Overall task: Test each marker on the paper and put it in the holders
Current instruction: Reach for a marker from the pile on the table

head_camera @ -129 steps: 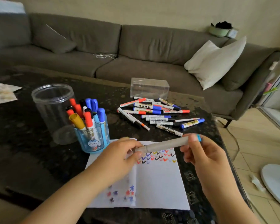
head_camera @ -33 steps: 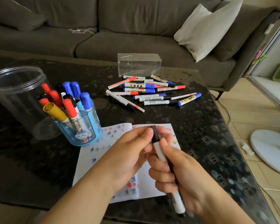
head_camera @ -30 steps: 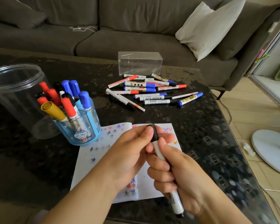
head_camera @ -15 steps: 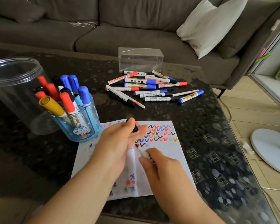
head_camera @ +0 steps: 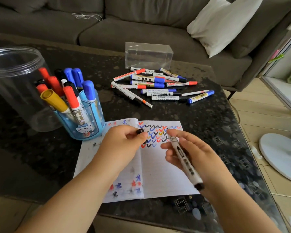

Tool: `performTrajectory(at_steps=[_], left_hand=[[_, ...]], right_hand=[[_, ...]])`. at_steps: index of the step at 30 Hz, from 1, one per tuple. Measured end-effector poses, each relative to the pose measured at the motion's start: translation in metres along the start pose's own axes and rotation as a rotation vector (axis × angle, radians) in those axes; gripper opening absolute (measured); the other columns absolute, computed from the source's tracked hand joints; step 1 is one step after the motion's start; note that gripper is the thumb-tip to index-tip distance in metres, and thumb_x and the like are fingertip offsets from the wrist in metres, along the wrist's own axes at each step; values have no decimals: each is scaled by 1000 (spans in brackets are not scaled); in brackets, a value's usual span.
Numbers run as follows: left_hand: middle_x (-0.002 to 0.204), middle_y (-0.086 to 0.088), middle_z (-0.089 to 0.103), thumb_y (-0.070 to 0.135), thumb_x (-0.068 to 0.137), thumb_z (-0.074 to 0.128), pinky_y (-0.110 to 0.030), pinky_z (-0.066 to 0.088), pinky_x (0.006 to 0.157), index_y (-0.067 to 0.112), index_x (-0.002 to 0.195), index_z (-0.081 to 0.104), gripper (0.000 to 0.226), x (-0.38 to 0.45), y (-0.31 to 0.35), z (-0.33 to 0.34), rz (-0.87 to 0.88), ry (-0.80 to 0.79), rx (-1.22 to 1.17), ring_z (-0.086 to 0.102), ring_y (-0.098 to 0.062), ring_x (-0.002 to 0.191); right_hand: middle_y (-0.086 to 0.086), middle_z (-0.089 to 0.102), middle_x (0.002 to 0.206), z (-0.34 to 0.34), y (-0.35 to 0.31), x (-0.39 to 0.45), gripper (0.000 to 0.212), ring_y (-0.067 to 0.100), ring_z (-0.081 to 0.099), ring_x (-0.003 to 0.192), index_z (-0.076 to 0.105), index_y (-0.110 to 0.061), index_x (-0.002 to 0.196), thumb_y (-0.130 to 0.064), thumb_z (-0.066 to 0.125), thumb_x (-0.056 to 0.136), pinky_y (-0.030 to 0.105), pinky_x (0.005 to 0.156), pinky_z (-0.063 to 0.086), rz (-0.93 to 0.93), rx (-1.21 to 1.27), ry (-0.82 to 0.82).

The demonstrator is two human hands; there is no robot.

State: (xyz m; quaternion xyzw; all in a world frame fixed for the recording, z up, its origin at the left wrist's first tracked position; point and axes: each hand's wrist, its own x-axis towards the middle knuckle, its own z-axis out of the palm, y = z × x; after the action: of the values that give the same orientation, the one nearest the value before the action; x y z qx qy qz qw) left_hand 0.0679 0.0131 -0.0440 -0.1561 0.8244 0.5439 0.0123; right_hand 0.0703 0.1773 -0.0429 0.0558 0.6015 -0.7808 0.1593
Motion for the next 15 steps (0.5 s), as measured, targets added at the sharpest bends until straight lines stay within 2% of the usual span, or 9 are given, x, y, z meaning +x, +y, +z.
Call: performTrajectory(at_steps=[2, 4, 6, 8, 10, 12, 15], left_hand=[[72, 10, 68, 33, 84, 66, -21, 47, 60, 23, 82, 71, 11, 1, -4, 0, 45, -34, 56, 61, -1, 66], [74, 7, 69, 31, 82, 68, -25, 49, 64, 23, 85, 73, 10, 2, -6, 0, 77, -58, 102, 62, -4, 69], [77, 9, 69, 30, 81, 69, -22, 50, 67, 25, 88, 71, 9, 2, -8, 0, 96, -73, 152, 62, -4, 73], [80, 13, 68, 30, 81, 69, -14, 47, 65, 26, 91, 70, 11, 2, -11, 0, 125, -83, 208, 61, 0, 76], [83, 15, 67, 31, 81, 69, -8, 40, 61, 26, 94, 70, 14, 3, -14, 0, 154, -93, 259, 59, 3, 76], [85, 14, 67, 32, 81, 69, -7, 39, 61, 26, 97, 70, 18, 4, -16, 0, 163, -108, 282, 59, 3, 78], [90, 13, 68, 34, 81, 69, -8, 43, 66, 26, 103, 69, 23, 5, -20, 0, 168, -142, 288, 61, 2, 82]], right_hand=[[15, 67, 74, -3, 0, 6, 24, 13, 57, 57, 66, -4, 101, -2, 44, 93, 22, 58, 53, 37, 134, -12], [11, 64, 70, -5, 3, 11, 22, 13, 52, 59, 63, -5, 102, 1, 44, 93, 22, 60, 50, 28, 118, -9], [7, 63, 68, -8, 7, 14, 13, 14, 50, 64, 67, -13, 93, -16, 55, 90, 24, 65, 46, -32, -74, 25], [3, 65, 67, -7, 11, 15, 25, 15, 51, 67, 73, -23, 84, -38, 53, 89, 30, 70, 46, -107, -328, 91], [1, 66, 66, -5, 13, 16, 32, 10, 52, 65, 75, -31, 81, -45, 47, 91, 29, 72, 47, -141, -454, 158], [-2, 67, 67, -3, 13, 17, 27, 3, 52, 60, 73, -30, 82, -41, 51, 90, 20, 64, 45, -161, -535, 188], [-4, 70, 67, -4, 16, 22, 14, -5, 54, 55, 70, -21, 80, -26, 60, 89, 11, 51, 42, -176, -616, 233]])
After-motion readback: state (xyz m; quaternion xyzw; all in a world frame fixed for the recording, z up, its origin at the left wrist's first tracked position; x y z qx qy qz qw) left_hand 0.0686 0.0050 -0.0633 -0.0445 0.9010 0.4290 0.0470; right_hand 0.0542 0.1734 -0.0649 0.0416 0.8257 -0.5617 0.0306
